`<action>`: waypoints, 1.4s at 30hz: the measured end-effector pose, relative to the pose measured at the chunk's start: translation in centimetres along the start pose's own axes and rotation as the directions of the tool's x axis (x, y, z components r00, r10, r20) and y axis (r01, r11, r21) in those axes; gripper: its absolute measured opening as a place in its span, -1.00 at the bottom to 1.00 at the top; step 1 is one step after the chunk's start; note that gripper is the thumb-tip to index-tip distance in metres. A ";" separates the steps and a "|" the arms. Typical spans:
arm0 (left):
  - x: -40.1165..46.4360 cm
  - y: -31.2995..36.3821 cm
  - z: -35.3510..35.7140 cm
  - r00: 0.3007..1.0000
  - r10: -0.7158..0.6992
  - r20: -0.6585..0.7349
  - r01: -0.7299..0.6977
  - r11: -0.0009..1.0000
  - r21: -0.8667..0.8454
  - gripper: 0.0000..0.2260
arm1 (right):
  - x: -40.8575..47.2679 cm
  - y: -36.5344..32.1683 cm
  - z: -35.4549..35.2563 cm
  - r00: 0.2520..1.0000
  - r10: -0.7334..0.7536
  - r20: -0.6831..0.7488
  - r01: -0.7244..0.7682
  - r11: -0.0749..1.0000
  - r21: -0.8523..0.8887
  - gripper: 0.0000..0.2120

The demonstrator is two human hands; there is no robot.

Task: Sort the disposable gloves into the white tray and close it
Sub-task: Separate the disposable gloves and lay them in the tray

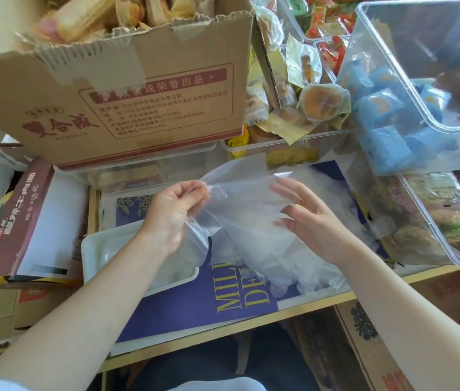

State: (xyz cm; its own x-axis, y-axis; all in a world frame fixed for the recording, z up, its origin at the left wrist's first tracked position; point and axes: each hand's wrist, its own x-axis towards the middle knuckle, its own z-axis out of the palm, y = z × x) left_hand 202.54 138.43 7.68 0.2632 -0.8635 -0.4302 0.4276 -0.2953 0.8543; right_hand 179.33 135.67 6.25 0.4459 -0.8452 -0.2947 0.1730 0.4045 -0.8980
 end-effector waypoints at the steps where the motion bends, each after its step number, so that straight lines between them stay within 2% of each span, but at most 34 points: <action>1: 0.0 0.0 0.0 1.000 -0.021 -0.005 0.021 1.000 -0.006 -0.83 | 0.0 -0.2 0.1 0.999 -0.019 -0.040 0.017 0.998 -0.055 -0.49; 5: 0.0 -0.1 0.1 0.997 -0.079 0.005 0.079 0.997 0.012 -0.83 | 1.2 -0.8 0.6 0.940 -0.026 -0.341 -0.075 0.958 -0.278 -0.92; 8: -0.2 -0.1 -0.1 0.996 -0.083 0.026 0.081 0.994 0.068 -0.84 | 2.0 -0.9 0.8 0.885 -0.024 -0.466 -0.147 0.933 -0.328 -0.88; 11: -0.3 0.1 -0.8 0.999 -0.041 0.023 0.037 0.987 0.157 -0.84 | 2.4 -1.7 0.7 0.859 -0.046 -0.511 -0.121 0.950 -0.288 -0.90; 14: -0.1 0.4 -1.8 1.000 -0.014 -0.006 0.015 0.977 0.212 -0.83 | 2.9 -2.1 0.1 0.809 -0.136 -0.571 -0.103 0.925 -0.366 -0.92; 17: 0.6 0.5 -2.8 0.997 0.041 -0.065 -0.019 0.951 0.309 -0.83 | 3.0 -3.0 -0.9 0.757 -0.258 -0.600 -0.048 0.894 -0.445 -0.84; 18: 0.8 0.5 -2.9 0.994 0.066 -0.088 -0.032 0.938 0.345 -0.82 | 2.8 -3.3 -1.3 0.749 -0.336 -0.570 -0.039 0.837 -0.545 -0.82; 19: 1.1 0.4 -2.9 0.990 0.095 -0.107 -0.047 0.921 0.386 -0.81 | 2.6 -3.5 -1.6 0.755 -0.434 -0.491 -0.031 0.725 -0.688 -0.81; 21: 1.6 0.3 -2.6 0.979 0.154 -0.134 -0.079 0.890 0.449 -0.80 | 2.2 -3.8 -1.9 0.798 -0.562 -0.218 0.035 0.404 -0.914 -0.86; 22: 1.9 0.2 -2.3 0.975 0.172 -0.143 -0.089 0.884 0.459 -0.80 | 2.0 -3.9 -1.8 0.820 -0.562 -0.104 0.069 0.277 -0.958 -0.88; 24: 2.3 0.0 -1.4 0.970 0.183 -0.158 -0.094 0.888 0.451 -0.81 | 1.9 -4.4 -1.6 0.859 -0.512 0.006 0.105 0.165 -0.981 -0.82; 26: 2.5 -0.2 -0.2 0.969 0.181 -0.167 -0.094 0.899 0.429 -0.81 | 1.6 -5.4 -1.2 0.914 -0.405 0.035 0.134 0.219 -0.966 -0.85; 27: 2.6 -0.2 0.5 0.970 0.181 -0.164 -0.097 0.902 0.420 -0.80 | 1.4 -6.0 -1.1 0.943 -0.328 0.052 0.150 0.279 -0.949 -0.89; 29: 2.7 -0.3 1.9 0.977 0.171 -0.128 -0.104 0.905 0.413 -0.78 | 0.5 -7.2 -0.8 0.980 -0.158 0.120 0.175 0.401 -0.899 -0.86; 32: 2.2 -0.4 4.3 0.994 0.106 0.009 -0.102 0.923 0.370 -0.76 | -0.5 -8.8 -0.1 0.974 -0.030 0.226 0.204 0.554 -0.807 -0.80; 34: 1.3 -0.5 5.8 0.985 0.047 0.164 -0.101 0.936 0.336 -0.74 | -0.4 -9.2 -0.1 0.966 -0.036 0.255 0.220 0.628 -0.746 -0.81; 36: 0.3 -0.5 7.1 0.939 -0.033 0.343 -0.066 0.959 0.275 -0.73 | 0.1 -9.1 -0.3 0.957 -0.140 0.254 0.286 0.595 -0.751 -0.85; 38: -0.7 -0.4 7.8 0.868 -0.105 0.486 0.005 0.979 0.201 -0.72 | 0.7 -8.6 -0.7 0.918 -0.287 0.273 0.377 0.427 -0.822 -0.92; 40: -1.1 -0.5 8.1 0.823 -0.129 0.553 0.060 0.988 0.142 -0.70 | 1.1 -8.4 -1.1 0.906 -0.334 0.258 0.370 0.332 -0.868 -0.93; 42: -1.5 -0.6 8.2 0.815 -0.133 0.564 0.083 0.990 0.114 -0.69 | 1.4 -8.5 -1.5 0.908 -0.316 0.275 0.364 0.270 -0.891 -0.89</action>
State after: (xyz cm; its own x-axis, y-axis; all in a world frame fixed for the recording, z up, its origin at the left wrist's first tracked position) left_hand 194.80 136.53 10.18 -0.3298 -0.8950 -0.3002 0.3469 -0.4107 0.8432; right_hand 177.16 130.51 12.95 0.5918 -0.7991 0.1063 -0.5738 -0.5102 -0.6407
